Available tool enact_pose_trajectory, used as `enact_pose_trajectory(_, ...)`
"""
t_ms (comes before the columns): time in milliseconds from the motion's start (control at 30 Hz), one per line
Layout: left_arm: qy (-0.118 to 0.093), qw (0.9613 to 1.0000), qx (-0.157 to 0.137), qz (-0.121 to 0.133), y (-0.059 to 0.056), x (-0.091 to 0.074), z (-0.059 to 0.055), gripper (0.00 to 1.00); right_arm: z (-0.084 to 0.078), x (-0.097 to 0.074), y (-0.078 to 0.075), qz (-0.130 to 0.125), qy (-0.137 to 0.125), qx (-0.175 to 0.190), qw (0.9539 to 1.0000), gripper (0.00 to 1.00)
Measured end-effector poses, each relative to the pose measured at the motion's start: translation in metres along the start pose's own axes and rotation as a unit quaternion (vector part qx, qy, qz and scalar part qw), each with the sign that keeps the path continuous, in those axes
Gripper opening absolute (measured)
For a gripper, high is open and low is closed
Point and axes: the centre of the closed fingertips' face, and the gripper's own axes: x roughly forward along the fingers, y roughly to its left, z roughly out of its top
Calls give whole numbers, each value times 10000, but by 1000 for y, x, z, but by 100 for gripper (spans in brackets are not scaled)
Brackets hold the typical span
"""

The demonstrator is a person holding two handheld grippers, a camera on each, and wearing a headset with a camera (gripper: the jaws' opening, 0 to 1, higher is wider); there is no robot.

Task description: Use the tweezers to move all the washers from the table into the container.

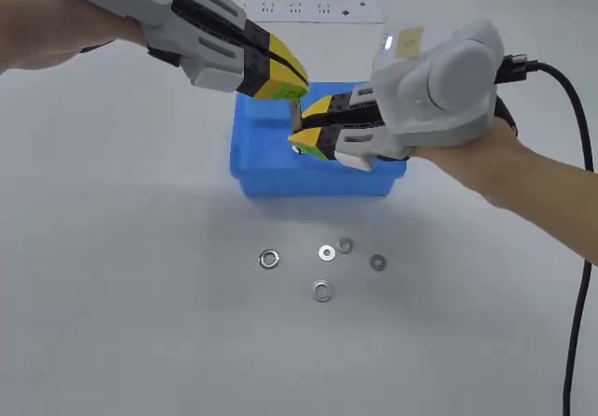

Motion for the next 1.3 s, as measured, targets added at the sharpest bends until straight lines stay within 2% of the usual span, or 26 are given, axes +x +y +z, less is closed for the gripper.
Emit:
enact_pose_trajectory(100, -54, 10000, -37, -19, -2, 4, -2, 5, -3, 0, 1, 21, 31, 5, 10000, 10)
enact_pose_trajectory(133, -144, 9998, -103, -40, -3, 4, 0, 5, -3, 0, 1, 20, 5, 6, 10000, 10)
enact_pose_trajectory(667, -344, 9991, -243, -69, -3, 7, 5, 5, -4, -1, 0, 60, 11, 129, 9999, 10)
enact_pose_trajectory(1100, -327, 9992, -221, -103, -4, 8, 2, 6, -4, 0, 0, 78, 33, 130, 9999, 10)
enact_pose_trajectory(1300, -214, 9998, -34, -48, -3, 8, 2, 5, -3, 1, 0, 63, 64, 110, 9999, 10)
